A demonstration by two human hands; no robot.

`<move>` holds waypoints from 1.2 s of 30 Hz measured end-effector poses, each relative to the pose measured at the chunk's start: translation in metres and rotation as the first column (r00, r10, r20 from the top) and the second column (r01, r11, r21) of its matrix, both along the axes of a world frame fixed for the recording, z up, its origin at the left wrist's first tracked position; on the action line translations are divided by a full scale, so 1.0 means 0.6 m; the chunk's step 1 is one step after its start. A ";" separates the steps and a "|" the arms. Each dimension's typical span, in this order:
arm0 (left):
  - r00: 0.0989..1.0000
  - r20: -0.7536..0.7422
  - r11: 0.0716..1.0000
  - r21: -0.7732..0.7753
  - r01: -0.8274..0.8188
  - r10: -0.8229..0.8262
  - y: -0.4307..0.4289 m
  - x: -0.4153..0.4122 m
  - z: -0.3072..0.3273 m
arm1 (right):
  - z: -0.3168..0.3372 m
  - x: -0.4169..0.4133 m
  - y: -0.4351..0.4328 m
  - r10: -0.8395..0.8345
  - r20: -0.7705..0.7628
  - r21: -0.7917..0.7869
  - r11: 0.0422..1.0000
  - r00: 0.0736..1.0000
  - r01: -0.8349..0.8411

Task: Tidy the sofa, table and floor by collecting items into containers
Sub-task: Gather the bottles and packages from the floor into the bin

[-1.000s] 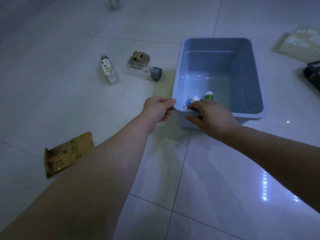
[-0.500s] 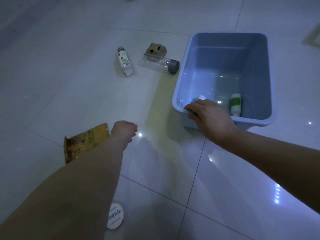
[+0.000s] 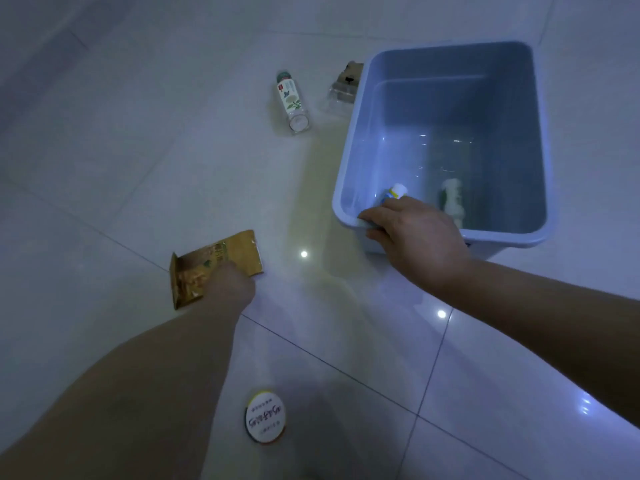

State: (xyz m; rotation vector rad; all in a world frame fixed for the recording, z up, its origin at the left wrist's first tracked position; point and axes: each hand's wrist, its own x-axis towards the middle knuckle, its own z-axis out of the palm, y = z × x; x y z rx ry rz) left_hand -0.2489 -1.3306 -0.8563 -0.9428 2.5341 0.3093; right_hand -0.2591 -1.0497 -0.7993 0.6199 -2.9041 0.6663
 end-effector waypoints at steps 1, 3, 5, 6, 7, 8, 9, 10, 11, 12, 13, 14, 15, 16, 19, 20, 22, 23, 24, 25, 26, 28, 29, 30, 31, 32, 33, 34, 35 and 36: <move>0.999 0.000 0.999 0.000 0.043 -0.043 -0.010 -0.002 -0.013 | -0.002 -0.002 -0.008 0.005 -0.004 -0.001 1.000 1.000 -0.005; 0.996 0.023 0.996 0.031 0.088 -0.088 -0.017 0.004 -0.022 | -0.003 -0.005 -0.015 0.010 -0.022 -0.005 1.000 1.000 -0.010; 0.990 0.049 0.990 0.054 0.128 -0.131 -0.021 0.009 -0.035 | -0.006 -0.008 -0.021 0.012 -0.056 -0.007 1.000 0.998 -0.012; 0.978 0.080 0.981 0.035 0.188 -0.191 -0.018 0.011 -0.038 | -0.007 -0.009 -0.022 0.014 -0.079 -0.004 1.000 0.997 -0.015; 0.965 0.091 0.969 0.020 0.246 -0.246 -0.017 0.011 -0.041 | -0.008 -0.011 -0.023 0.018 -0.101 0.002 1.000 0.995 -0.018; 0.947 0.094 0.952 0.008 0.307 -0.306 -0.016 0.008 -0.046 | -0.008 -0.011 -0.024 0.020 -0.122 0.003 1.000 0.992 -0.020; 0.933 0.074 0.936 0.024 0.351 -0.351 -0.009 0.004 -0.044 | -0.008 -0.011 -0.023 0.022 -0.137 0.003 1.000 0.990 -0.022; 0.929 0.027 0.928 0.054 0.367 -0.369 -0.001 0.000 -0.039 | -0.008 -0.011 -0.023 0.026 -0.137 0.002 1.000 0.990 -0.026; 0.924 -0.045 0.923 0.059 0.381 -0.379 0.008 -0.003 -0.032 | -0.008 -0.011 -0.024 0.029 -0.131 0.001 1.000 0.991 -0.030; 0.922 -0.140 0.930 0.025 0.367 -0.360 0.015 -0.007 -0.025 | -0.008 -0.011 -0.024 0.031 -0.125 0.001 1.000 0.992 -0.032; 0.912 -0.225 0.939 -0.055 0.340 -0.343 0.018 -0.012 -0.018 | -0.008 -0.011 -0.024 0.032 -0.127 0.003 0.999 0.991 -0.032; 0.912 -0.273 0.951 -0.136 0.278 -0.306 0.017 -0.015 -0.010 | -0.008 -0.012 -0.024 0.032 -0.134 0.005 0.999 0.991 -0.032; 0.925 -0.302 0.968 -0.169 0.185 -0.230 0.012 -0.017 -0.002 | -0.008 -0.011 -0.024 0.032 -0.142 0.005 0.999 0.989 -0.032; 0.941 -0.314 0.984 -0.162 0.077 -0.125 0.003 -0.018 -0.001 | -0.008 -0.012 -0.024 0.033 -0.149 0.006 0.999 0.988 -0.032; 0.946 -0.248 0.978 0.060 -0.200 0.209 -0.020 -0.010 -0.011 | -0.007 -0.011 -0.020 0.044 -0.146 0.021 0.999 0.988 -0.041; 0.931 -0.220 0.953 0.155 -0.261 0.291 -0.025 -0.006 -0.019 | -0.006 -0.012 -0.018 0.046 -0.133 0.033 0.999 0.990 -0.042; 0.910 -0.168 0.901 0.293 -0.320 0.378 -0.027 0.002 -0.025 | -0.007 -0.012 -0.014 0.044 -0.107 0.057 0.998 0.993 -0.039; 0.904 -0.155 0.886 0.323 -0.334 0.398 -0.028 0.003 -0.027 | -0.007 -0.011 -0.014 0.044 -0.102 0.061 0.997 0.994 -0.038; 0.901 -0.143 0.876 0.338 -0.344 0.409 -0.025 0.005 -0.025 | -0.007 -0.011 -0.014 0.044 -0.100 0.062 0.997 0.994 -0.038; 0.901 -0.144 0.874 0.343 -0.343 0.410 -0.023 0.004 -0.026 | -0.005 -0.011 -0.014 0.046 -0.098 0.062 0.997 0.994 -0.040; 0.905 -0.134 0.877 0.339 -0.342 0.405 -0.020 0.005 -0.031 | -0.003 -0.010 -0.014 0.049 -0.094 0.063 0.997 0.994 -0.043; 0.912 -0.106 0.875 0.344 -0.341 0.397 -0.017 0.005 -0.048 | 0.000 -0.010 -0.012 0.052 -0.072 0.076 0.996 0.996 -0.046; 0.913 -0.096 0.876 0.337 -0.344 0.396 -0.029 0.003 -0.075 | 0.002 -0.009 -0.011 0.052 -0.059 0.081 0.996 0.997 -0.047; 0.920 -0.083 0.883 0.324 -0.339 0.384 -0.029 0.002 -0.087 | 0.004 -0.007 -0.008 0.052 -0.051 0.078 0.996 0.997 -0.048; 0.929 -0.061 0.891 0.309 -0.332 0.366 -0.024 0.003 -0.086 | 0.006 -0.006 -0.008 0.055 -0.048 0.072 0.996 0.997 -0.051; 0.939 -0.040 0.901 0.300 -0.314 0.341 -0.011 0.003 -0.073 | 0.008 -0.004 -0.005 0.056 -0.046 0.071 0.996 0.997 -0.053; 0.953 -0.008 0.913 0.289 -0.288 0.303 0.003 0.005 -0.055 | 0.010 -0.001 -0.004 0.059 -0.039 0.080 0.995 0.997 -0.056; 0.961 0.013 0.921 0.282 -0.267 0.275 0.010 0.005 -0.045 | 0.010 0.000 -0.001 0.061 -0.028 0.096 0.994 0.998 -0.058; 0.964 0.011 0.927 0.274 -0.257 0.264 0.015 0.003 -0.040 | 0.011 0.002 0.002 0.060 -0.018 0.116 0.992 0.998 -0.057; 0.962 0.001 0.927 0.267 -0.262 0.272 0.015 0.000 -0.038 | 0.012 0.003 0.007 0.058 -0.011 0.131 0.990 0.998 -0.056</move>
